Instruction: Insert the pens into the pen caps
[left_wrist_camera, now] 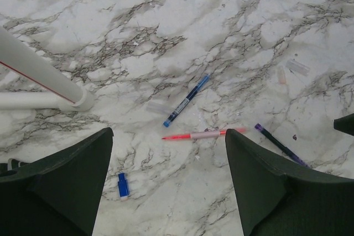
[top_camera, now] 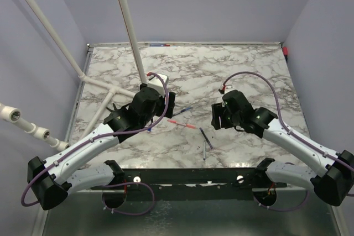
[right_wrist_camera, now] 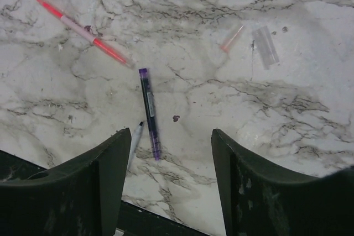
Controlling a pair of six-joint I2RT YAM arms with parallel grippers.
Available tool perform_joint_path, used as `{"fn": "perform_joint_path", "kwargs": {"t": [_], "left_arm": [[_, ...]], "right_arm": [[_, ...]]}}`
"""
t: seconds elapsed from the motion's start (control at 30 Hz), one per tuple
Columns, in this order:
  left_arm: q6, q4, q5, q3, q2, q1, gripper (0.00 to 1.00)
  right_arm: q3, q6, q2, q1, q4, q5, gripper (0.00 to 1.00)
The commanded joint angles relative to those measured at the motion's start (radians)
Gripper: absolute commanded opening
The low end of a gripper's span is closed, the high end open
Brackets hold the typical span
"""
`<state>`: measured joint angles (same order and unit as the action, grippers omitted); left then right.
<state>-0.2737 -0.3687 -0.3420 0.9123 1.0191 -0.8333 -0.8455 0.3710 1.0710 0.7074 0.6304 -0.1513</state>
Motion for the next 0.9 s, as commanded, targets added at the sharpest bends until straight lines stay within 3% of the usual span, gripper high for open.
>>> {"fn": "perform_joint_path", "kwargs": {"t": [0.0, 0.33, 0.6, 0.87], "left_arm": [[-0.001, -0.001, -0.022, -0.009, -0.008, -0.001, 0.83], [-0.003, 0.002, -0.011, -0.01, -0.017, -0.002, 0.83], [-0.004, 0.002, -0.004, -0.013, -0.029, -0.002, 0.83], [-0.004, 0.005, -0.005, -0.018, -0.048, -0.002, 0.83]], "right_arm": [[0.027, 0.054, 0.025, 0.042, -0.042, 0.07, 0.63], [0.025, 0.284, 0.059, 0.257, 0.048, -0.079, 0.58], [0.018, 0.427, 0.152, 0.387, 0.082, -0.219, 0.47], [0.041, 0.514, 0.236, 0.428, 0.029, -0.254, 0.38]]}}
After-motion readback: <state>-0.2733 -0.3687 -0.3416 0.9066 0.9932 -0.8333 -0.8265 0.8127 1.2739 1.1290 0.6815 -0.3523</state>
